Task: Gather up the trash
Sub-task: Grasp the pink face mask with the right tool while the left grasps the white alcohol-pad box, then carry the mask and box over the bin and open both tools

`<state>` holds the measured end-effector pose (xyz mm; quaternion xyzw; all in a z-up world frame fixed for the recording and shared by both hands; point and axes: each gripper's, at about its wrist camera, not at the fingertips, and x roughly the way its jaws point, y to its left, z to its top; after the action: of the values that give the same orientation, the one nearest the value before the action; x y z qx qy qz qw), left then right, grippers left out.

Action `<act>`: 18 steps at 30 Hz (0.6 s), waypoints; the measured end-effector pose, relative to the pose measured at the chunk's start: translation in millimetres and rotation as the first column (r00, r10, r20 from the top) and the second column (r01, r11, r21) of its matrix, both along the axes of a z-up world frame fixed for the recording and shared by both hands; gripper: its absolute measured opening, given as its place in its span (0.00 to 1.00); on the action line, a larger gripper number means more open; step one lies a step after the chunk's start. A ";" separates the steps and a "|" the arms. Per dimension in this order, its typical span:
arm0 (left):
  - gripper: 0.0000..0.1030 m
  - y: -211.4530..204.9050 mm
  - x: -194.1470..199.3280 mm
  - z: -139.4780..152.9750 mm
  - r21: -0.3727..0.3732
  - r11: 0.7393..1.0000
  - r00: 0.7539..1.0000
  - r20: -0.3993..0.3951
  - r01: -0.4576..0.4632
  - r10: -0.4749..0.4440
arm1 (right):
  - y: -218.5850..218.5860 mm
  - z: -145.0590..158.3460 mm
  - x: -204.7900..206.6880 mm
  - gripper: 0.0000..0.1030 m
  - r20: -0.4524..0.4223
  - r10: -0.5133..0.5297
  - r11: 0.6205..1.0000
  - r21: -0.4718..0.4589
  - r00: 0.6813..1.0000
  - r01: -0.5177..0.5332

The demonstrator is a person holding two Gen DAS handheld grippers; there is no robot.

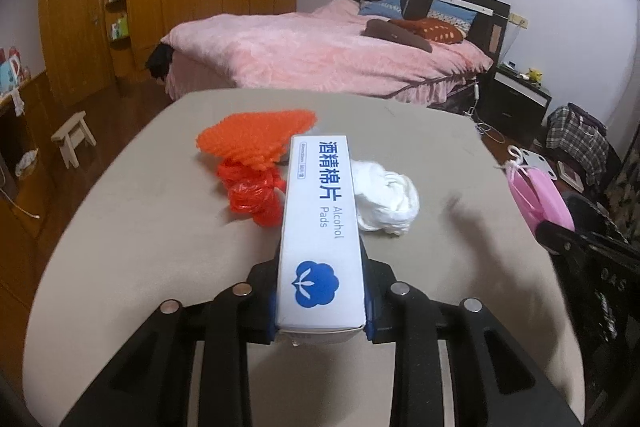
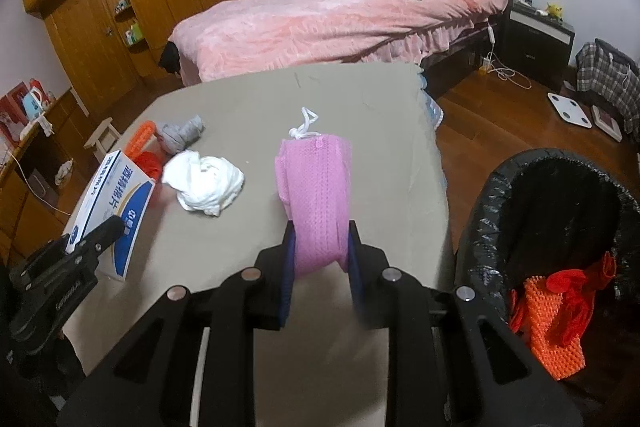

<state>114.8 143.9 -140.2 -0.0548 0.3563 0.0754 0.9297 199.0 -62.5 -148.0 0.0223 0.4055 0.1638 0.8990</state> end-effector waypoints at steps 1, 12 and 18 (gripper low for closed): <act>0.29 -3.0 -2.5 3.3 0.005 1.000 1.000 0.004 0.007 -0.007 | -1.1 3.6 -2.3 0.22 0.005 0.000 1.000 0.003 1.000 0.000; 0.29 -32.1 -12.1 35.9 -0.015 0.996 0.995 0.066 0.082 -0.081 | -29.5 45.5 -32.6 0.22 0.080 -0.013 0.999 0.032 0.997 0.011; 0.29 -53.6 -16.2 49.2 -0.021 0.991 0.988 0.088 0.133 -0.130 | -54.3 61.1 -47.7 0.22 0.112 -0.043 0.999 0.035 0.993 0.040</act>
<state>98.6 90.3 -91.0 -0.0469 0.3198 0.0067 0.9463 151.3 -116.7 -86.9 0.0361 0.3507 0.1527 0.9232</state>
